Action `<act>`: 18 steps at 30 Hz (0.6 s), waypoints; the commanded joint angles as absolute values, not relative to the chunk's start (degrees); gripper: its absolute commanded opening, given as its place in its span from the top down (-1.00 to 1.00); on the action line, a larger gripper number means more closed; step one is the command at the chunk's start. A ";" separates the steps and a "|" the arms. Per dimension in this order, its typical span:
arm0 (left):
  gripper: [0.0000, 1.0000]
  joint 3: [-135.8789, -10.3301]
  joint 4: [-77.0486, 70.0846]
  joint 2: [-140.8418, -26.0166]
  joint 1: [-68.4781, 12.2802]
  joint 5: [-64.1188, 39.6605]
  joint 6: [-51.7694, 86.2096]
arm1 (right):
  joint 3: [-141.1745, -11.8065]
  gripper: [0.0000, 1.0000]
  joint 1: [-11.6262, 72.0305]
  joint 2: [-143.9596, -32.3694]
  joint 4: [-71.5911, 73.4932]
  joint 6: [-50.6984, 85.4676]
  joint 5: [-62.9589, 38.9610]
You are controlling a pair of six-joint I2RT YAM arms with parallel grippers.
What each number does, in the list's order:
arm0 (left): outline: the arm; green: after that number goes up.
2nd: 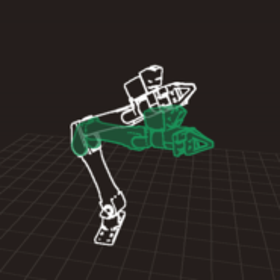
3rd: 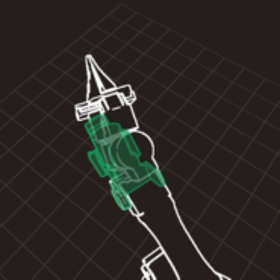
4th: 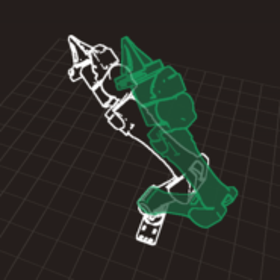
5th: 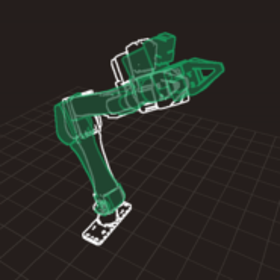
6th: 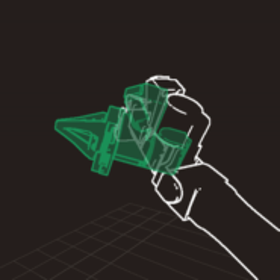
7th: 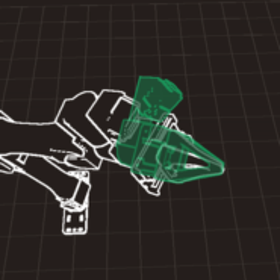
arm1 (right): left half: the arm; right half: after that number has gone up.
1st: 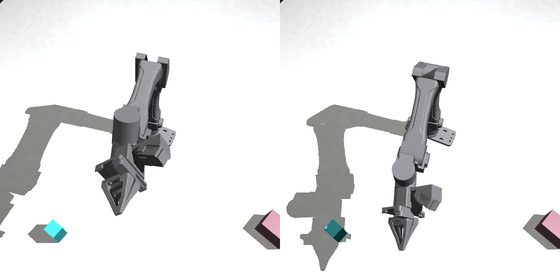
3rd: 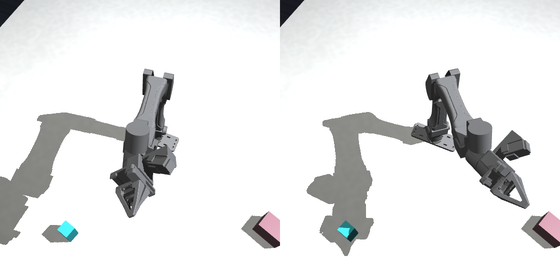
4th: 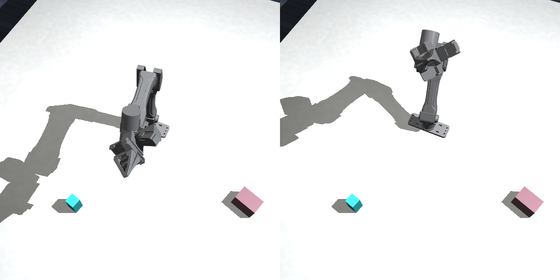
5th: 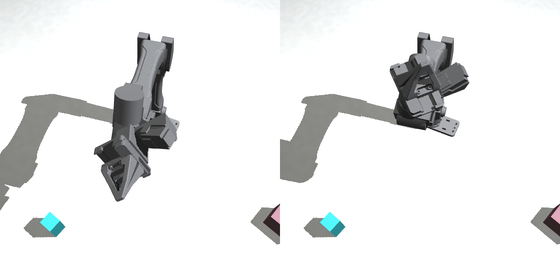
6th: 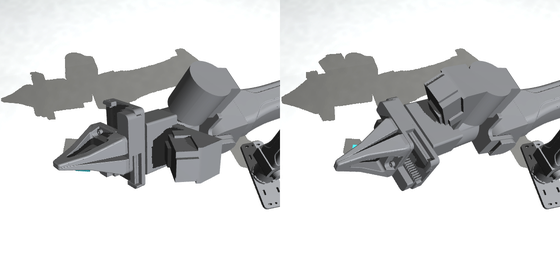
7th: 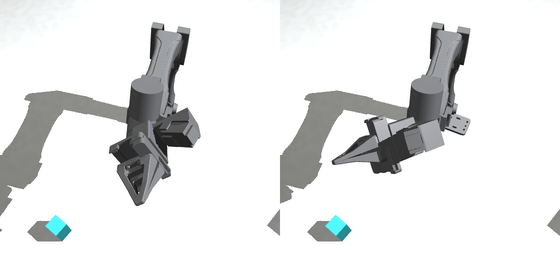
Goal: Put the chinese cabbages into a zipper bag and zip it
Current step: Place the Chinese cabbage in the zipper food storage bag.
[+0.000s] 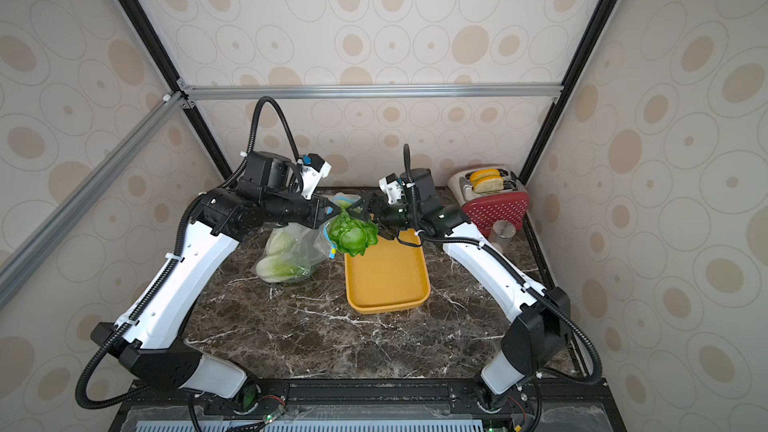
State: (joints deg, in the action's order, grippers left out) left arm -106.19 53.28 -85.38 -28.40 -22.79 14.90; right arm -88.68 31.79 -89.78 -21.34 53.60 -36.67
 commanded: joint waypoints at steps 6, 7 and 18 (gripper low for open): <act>1.00 -105.10 47.81 -82.30 -24.63 -21.80 21.19 | -92.51 -1.00 30.38 -84.33 -28.66 49.68 -38.31; 1.00 -104.86 47.35 -82.02 -24.36 -21.71 21.72 | -92.92 -1.00 29.99 -83.76 -30.66 47.87 -37.95; 1.00 -105.08 46.00 -82.23 -23.40 -23.33 23.94 | -90.22 -0.79 28.59 -85.75 -39.99 34.85 -29.68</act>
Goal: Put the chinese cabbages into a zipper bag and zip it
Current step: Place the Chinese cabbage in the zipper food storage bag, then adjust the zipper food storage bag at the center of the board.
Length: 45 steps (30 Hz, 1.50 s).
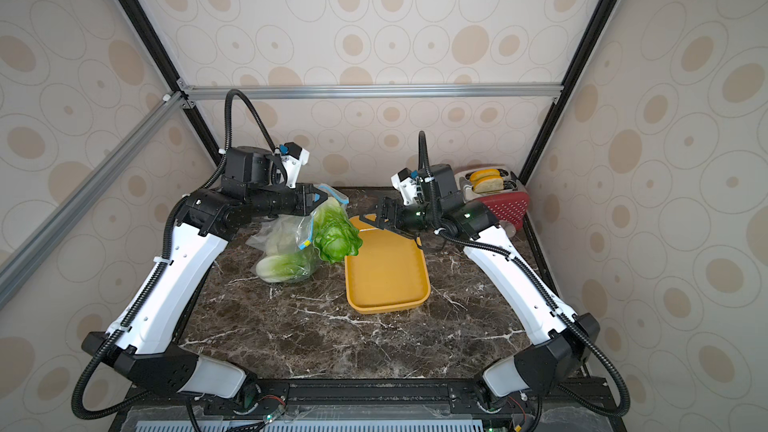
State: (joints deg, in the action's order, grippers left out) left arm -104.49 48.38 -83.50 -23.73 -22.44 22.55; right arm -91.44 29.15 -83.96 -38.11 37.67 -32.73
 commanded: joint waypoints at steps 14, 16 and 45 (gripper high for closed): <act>1.00 -106.43 44.10 -84.37 -23.21 -23.99 25.53 | -78.70 -0.60 34.59 -84.76 -35.75 34.14 -34.27; 1.00 -106.53 43.71 -84.42 -23.20 -24.31 25.84 | -76.14 -0.60 35.93 -84.68 -28.71 37.27 -37.42; 1.00 -100.65 40.43 -80.52 -27.51 -32.27 29.96 | -79.80 0.19 37.14 -89.14 -3.43 55.14 -24.65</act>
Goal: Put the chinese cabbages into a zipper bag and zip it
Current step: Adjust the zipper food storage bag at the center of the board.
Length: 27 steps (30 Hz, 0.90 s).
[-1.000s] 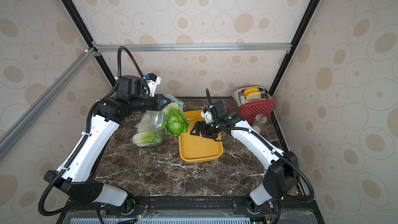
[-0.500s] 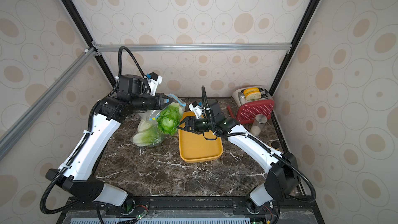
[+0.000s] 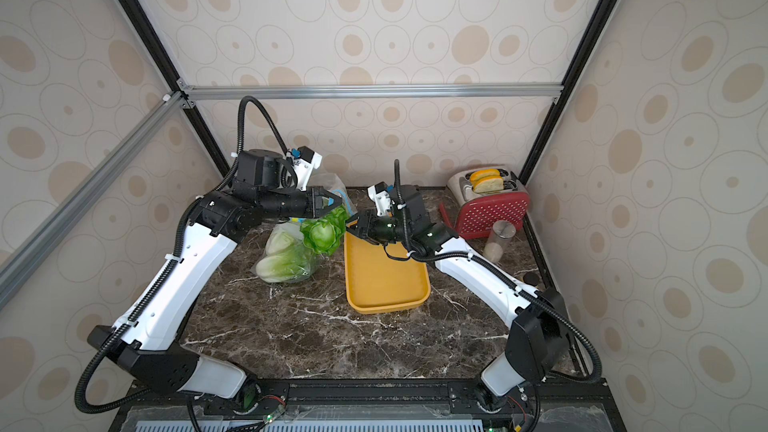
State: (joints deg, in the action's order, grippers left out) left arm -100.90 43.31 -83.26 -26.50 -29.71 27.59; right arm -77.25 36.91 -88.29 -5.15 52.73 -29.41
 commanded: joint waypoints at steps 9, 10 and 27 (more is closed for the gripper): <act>1.00 -103.41 39.00 -81.35 -26.85 -29.80 31.45 | -78.84 0.20 37.54 -90.30 -2.87 54.11 -24.00; 1.00 -103.77 38.92 -81.43 -26.59 -29.72 31.67 | -79.16 0.20 37.75 -90.26 -3.26 52.91 -23.99; 1.00 -99.38 29.36 -79.64 -25.45 -34.20 39.43 | -77.04 0.80 38.84 -90.64 -0.09 47.85 -21.76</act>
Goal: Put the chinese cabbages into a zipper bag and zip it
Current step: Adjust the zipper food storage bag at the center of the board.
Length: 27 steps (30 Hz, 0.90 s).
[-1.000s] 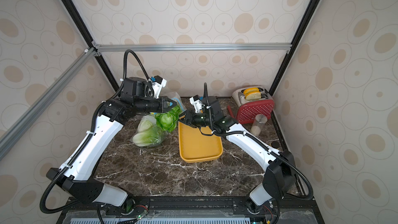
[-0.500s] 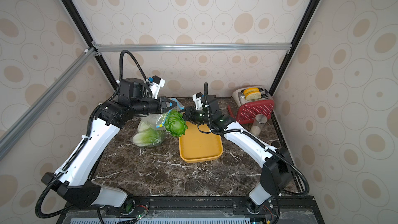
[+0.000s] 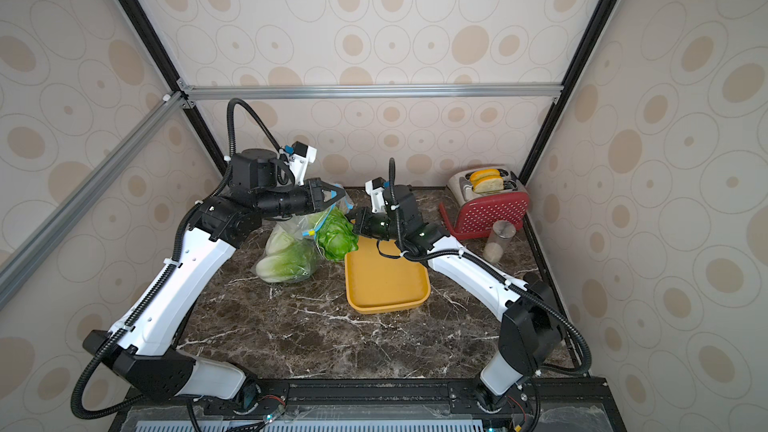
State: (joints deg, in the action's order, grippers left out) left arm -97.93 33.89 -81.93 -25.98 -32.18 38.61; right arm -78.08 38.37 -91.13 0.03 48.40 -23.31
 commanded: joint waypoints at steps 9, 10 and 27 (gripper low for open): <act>1.00 -99.08 34.05 -79.05 -22.13 -31.17 35.77 | -79.03 1.00 38.67 -85.96 -11.51 50.16 -23.55; 1.00 -99.58 34.02 -79.42 -22.10 -31.25 35.77 | -79.77 1.00 38.67 -85.10 -14.11 49.97 -23.36; 1.00 -99.06 36.74 -80.61 -24.23 -28.17 38.52 | -92.64 1.00 37.54 -79.52 -38.14 52.62 -27.68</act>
